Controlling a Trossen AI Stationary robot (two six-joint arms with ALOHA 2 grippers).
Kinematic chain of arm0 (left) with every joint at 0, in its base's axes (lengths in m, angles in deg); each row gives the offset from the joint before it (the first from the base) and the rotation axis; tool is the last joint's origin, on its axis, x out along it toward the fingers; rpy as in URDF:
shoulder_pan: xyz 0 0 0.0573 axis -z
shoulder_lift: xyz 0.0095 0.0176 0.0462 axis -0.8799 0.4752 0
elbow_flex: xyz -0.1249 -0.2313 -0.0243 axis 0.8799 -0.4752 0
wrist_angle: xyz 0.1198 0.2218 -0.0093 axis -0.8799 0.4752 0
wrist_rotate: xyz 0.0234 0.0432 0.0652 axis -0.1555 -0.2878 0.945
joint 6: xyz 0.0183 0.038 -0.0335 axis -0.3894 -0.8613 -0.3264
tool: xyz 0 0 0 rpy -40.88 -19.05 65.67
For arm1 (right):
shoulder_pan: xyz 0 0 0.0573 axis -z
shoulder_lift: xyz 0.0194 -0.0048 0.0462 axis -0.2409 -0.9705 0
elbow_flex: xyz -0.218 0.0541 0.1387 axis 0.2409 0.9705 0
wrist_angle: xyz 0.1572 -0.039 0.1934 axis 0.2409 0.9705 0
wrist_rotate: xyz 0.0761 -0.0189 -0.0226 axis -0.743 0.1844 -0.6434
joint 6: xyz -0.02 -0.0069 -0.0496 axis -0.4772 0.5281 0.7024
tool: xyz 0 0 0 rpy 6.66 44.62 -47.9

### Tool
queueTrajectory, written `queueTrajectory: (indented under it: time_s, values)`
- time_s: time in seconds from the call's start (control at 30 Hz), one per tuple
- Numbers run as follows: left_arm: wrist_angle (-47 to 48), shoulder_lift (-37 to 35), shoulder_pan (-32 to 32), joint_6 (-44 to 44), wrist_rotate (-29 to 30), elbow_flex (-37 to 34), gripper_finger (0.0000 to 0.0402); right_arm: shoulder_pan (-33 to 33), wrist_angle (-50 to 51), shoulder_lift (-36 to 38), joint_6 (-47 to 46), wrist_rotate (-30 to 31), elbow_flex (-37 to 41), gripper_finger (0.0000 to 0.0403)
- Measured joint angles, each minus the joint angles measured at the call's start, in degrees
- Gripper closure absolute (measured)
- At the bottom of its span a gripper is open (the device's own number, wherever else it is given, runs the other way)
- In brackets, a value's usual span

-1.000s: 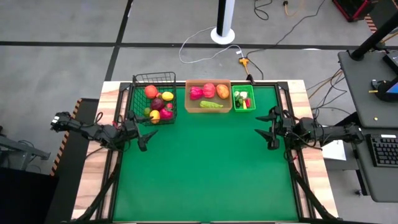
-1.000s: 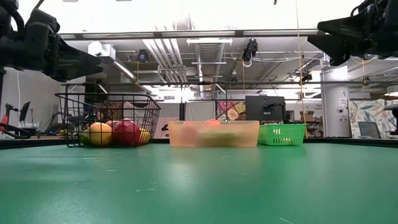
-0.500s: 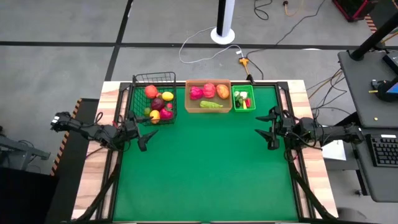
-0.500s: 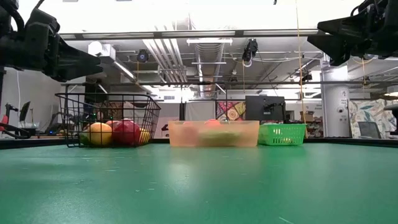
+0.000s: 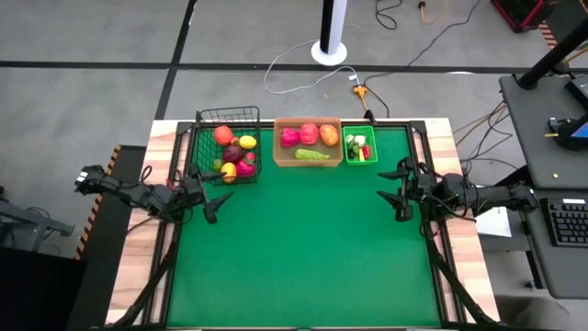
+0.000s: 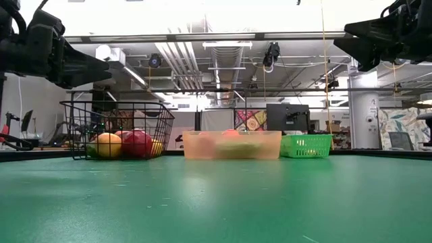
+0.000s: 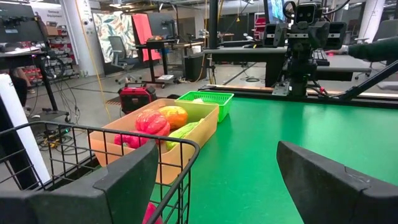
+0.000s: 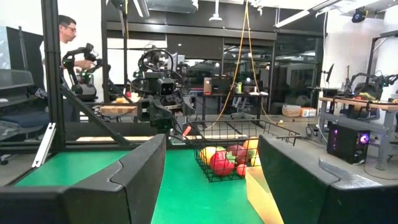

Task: Sort produce into baskets
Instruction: Return to Home Position

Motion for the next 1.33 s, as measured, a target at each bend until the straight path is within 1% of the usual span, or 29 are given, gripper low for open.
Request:
queueTrajectory:
  time_s: [0.3,0.8,1.2,1.33]
  values:
    - [0.0,0.0,0.0,0.0,0.0,0.0,0.0093,0.0,0.0,0.0,0.0,0.0,0.0,0.0142]
    - [0.0,0.0,0.0,0.0,0.0,0.0,0.0093,0.0,0.0,0.0,0.0,0.0,0.0,0.0154]
    - [0.0,0.0,0.0,0.0,0.0,0.0,0.0093,0.0,0.0,0.0,0.0,0.0,0.0,0.0141]
    - [0.0,0.0,0.0,0.0,0.0,0.0,0.0093,0.0,0.0,0.0,0.0,0.0,0.0,0.0142]
